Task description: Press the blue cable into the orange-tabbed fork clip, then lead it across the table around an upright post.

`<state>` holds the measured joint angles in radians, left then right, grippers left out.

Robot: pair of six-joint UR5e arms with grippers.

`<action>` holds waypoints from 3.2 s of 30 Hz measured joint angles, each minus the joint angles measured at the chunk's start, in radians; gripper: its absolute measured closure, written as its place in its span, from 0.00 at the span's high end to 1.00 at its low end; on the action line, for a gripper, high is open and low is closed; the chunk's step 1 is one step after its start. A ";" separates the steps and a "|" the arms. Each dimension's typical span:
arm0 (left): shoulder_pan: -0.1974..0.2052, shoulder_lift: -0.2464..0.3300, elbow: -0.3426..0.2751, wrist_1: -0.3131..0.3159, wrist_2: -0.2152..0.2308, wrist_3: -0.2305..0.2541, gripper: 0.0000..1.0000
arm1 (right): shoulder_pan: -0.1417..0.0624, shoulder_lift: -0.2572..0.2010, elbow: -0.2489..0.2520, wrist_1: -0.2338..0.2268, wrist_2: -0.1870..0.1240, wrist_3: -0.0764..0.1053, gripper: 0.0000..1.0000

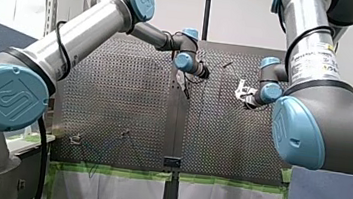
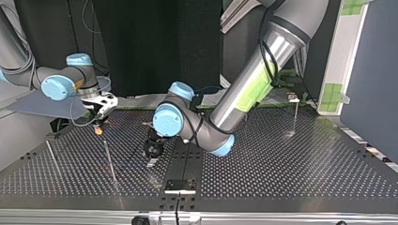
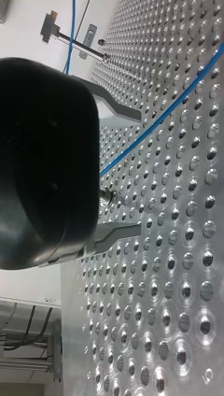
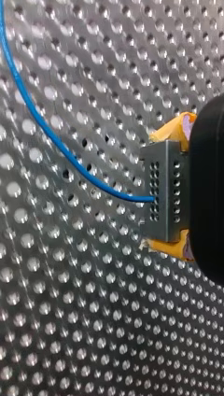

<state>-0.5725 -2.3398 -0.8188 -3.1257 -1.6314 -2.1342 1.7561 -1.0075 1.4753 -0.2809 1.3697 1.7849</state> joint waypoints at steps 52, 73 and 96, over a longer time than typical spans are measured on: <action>-0.028 0.000 -0.001 -0.035 0.037 -0.090 1.00 | -0.023 0.289 0.072 -0.143 0.069 -0.134 0.00; -0.022 0.000 -0.001 -0.037 0.038 -0.090 1.00 | -0.034 0.364 0.072 -0.219 0.071 -0.166 0.00; -0.020 0.000 -0.002 -0.053 0.038 -0.086 1.00 | -0.037 0.459 0.071 -0.303 0.072 -0.152 0.00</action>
<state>-0.5925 -2.3398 -0.8204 -3.1788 -1.5929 -2.2207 1.7192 -0.5487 1.5467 -0.5839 1.4420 1.6332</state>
